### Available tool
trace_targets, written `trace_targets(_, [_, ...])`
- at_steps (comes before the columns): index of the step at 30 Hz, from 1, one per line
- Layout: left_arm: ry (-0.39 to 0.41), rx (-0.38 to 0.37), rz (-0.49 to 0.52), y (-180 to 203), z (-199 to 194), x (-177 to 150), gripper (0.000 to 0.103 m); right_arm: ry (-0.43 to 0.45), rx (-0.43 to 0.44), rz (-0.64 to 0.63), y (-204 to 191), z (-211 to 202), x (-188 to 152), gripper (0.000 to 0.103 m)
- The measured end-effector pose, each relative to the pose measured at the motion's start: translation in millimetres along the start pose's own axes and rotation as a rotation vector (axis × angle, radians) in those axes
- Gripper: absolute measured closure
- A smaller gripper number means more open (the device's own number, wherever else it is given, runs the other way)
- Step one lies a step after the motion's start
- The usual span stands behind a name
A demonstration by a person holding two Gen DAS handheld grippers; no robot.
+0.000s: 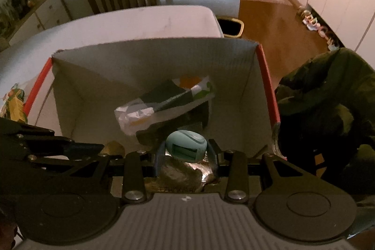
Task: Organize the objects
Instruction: 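Carry the corn toy with the left tool while the right tool carries the green device into the shoebox, then open both tools to release the corn toy and green device into the shoebox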
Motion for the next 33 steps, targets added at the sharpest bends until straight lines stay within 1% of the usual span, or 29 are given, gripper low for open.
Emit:
trace_targets(7, [-0.071, -0.006, -0.043, -8.0, 15.5, -1.6, 0.082, -0.039, -0.003, -0.002, 1.9, 9.7, -1.9, 0.065])
trace_targets(11, [-0.1, -0.018, -0.051, -9.9, 19.9, 0.4, 0.076, -0.042, 0.003, 0.005, 5.7, 9.4, -4.0, 0.065])
trace_targets(16, [-0.109, -0.035, -0.073, -12.8, 19.6, -3.0, 0.069, -0.037, 0.009, 0.003, 6.8, 8.8, -3.0, 0.065])
trace_targets(17, [-0.106, -0.037, -0.077, -13.5, 18.5, -3.8, 0.067, -0.035, 0.01, 0.003, 6.2, 8.7, -3.5, 0.065])
trace_targets(20, [-0.09, -0.032, -0.079, -14.5, 13.4, -5.9, 0.053, -0.032, 0.011, -0.002, 5.9, 8.0, -5.1, 0.064])
trace_targets(21, [-0.082, -0.028, -0.076, -14.7, 11.0, -7.1, 0.05, -0.028, 0.012, -0.006, 7.5, 7.6, -5.4, 0.063])
trace_targets(25, [-0.057, -0.037, -0.084, -17.7, 1.8, -10.2, 0.047, -0.014, 0.021, -0.022, 8.1, 0.9, -6.9, 0.061])
trace_targets(27, [-0.042, -0.04, -0.087, -19.5, -5.1, -11.3, 0.042, -0.006, 0.023, -0.026, 8.3, -4.3, -8.0, 0.06])
trace_targets(30, [-0.014, -0.047, -0.08, -22.2, -18.8, -14.7, 0.039, 0.012, 0.031, -0.029, 9.4, -15.1, -9.6, 0.055])
trace_targets(33, [0.018, -0.061, -0.078, -20.9, -33.0, -19.8, 0.039, 0.036, 0.043, -0.029, 10.6, -28.2, -10.7, 0.054])
Point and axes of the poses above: each gripper's, at about its wrist camera, not at the fingertips, and z roughly the way its jaws point, y to its right, x to its top, the point moved 2 cm from there along z, roughly the way its jaws point, and after that the axes turned 6 degrees about z, right-handed, at the moved point
